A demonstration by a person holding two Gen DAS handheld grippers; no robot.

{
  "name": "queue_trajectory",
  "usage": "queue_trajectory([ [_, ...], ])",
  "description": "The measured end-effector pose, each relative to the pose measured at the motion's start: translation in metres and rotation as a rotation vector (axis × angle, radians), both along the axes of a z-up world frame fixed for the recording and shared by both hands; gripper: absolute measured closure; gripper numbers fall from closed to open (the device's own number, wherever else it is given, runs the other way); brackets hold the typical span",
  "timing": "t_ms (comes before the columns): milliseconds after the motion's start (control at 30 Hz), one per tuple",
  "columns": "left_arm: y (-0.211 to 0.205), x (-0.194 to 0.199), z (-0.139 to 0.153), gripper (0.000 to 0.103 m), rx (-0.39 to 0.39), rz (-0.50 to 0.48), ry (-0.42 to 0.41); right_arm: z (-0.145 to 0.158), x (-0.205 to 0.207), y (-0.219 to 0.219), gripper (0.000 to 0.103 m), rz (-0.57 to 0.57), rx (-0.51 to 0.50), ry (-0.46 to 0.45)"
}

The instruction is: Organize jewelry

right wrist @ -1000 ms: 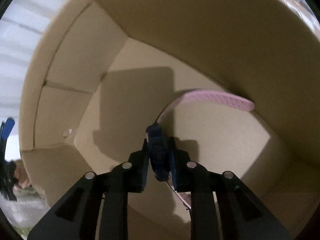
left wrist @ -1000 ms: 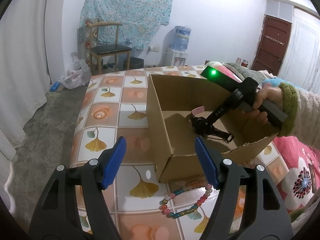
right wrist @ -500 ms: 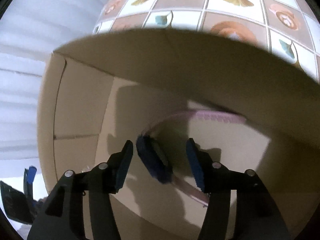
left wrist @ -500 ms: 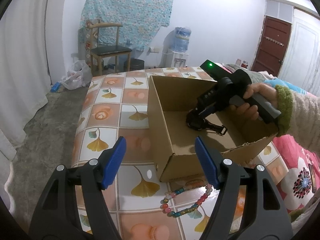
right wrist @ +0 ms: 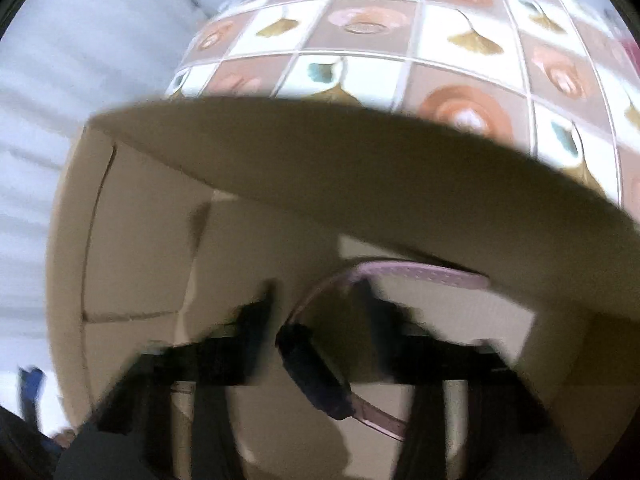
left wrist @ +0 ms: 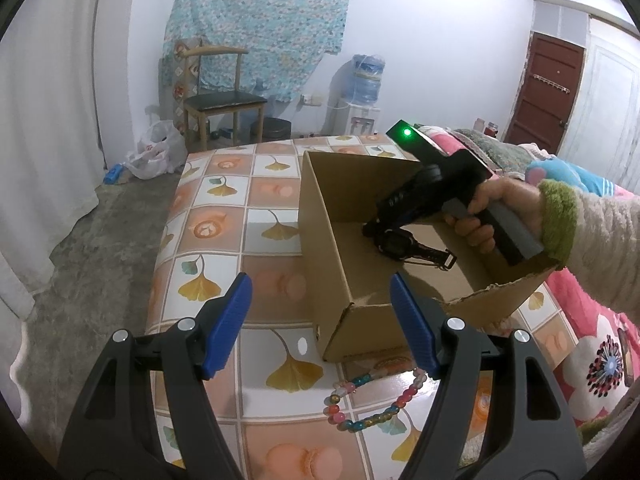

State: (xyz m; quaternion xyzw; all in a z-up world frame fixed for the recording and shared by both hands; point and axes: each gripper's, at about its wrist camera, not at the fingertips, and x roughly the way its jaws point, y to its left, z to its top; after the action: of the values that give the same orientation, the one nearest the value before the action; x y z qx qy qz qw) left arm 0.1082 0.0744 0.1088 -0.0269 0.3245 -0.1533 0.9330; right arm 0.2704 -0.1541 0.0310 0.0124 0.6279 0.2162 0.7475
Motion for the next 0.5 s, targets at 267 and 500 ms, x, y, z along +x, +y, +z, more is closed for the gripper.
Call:
queue_trajectory([
  [267, 0.003, 0.001, -0.001, 0.035, 0.007, 0.015, 0.003, 0.033, -0.063, 0.055, 0.097, 0.615, 0.043, -0.215],
  [500, 0.001, 0.001, 0.000, 0.035, 0.017, 0.015, -0.001, 0.034, -0.042, 0.037, 0.094, 0.541, 0.022, -0.195],
])
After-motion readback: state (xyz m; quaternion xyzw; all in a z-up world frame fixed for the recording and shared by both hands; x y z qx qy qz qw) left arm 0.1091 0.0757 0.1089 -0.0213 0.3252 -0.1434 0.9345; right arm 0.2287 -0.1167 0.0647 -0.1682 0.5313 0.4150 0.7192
